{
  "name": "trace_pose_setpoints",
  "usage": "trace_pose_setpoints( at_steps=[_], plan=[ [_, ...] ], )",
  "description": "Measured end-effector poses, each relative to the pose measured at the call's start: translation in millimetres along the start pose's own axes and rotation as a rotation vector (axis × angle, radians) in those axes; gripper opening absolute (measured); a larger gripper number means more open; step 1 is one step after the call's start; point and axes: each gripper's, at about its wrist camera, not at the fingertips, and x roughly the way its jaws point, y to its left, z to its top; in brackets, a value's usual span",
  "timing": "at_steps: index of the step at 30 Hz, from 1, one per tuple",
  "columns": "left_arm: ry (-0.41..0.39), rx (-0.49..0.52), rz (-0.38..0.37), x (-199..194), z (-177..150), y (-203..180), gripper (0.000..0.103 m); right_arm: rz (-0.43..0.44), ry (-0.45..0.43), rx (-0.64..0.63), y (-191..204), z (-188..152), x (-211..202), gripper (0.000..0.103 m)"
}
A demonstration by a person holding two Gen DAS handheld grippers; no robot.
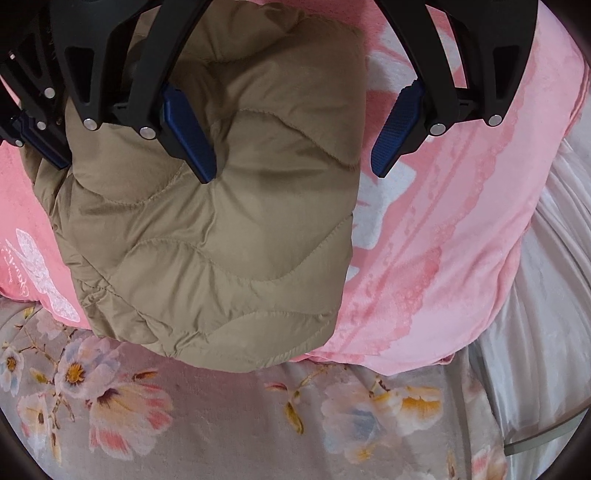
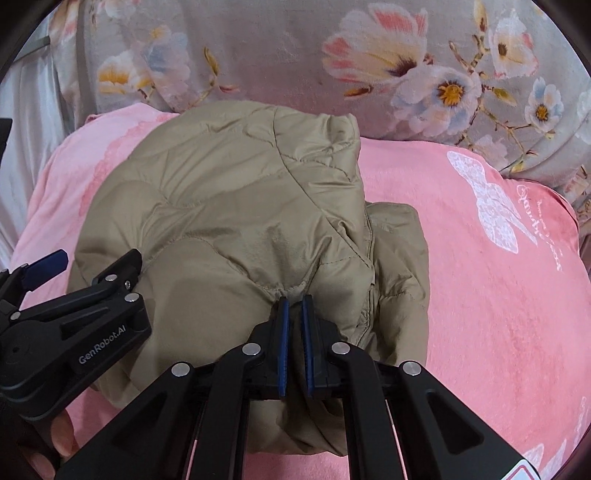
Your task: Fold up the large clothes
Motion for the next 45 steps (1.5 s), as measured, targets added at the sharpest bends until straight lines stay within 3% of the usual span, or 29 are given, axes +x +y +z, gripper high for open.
trace_pose_setpoints(
  at_steps=[8, 36, 41, 45],
  plan=[
    [-0.026, 0.025, 0.025, 9, -10, -9, 0.085, -0.009, 0.021, 0.019, -2, -9, 18, 0.006],
    [-0.035, -0.014, -0.001, 20, -22, -7, 0.089, 0.001, -0.001, 0.062, -6, -22, 33, 0.006],
    [-0.031, -0.054, -0.046, 8, -30, 1, 0.092, 0.025, 0.001, 0.085, -11, -25, 20, 0.010],
    [-0.025, -0.078, -0.071, -5, -39, 8, 0.095, 0.053, -0.012, 0.122, -20, -34, 5, 0.020]
  ],
)
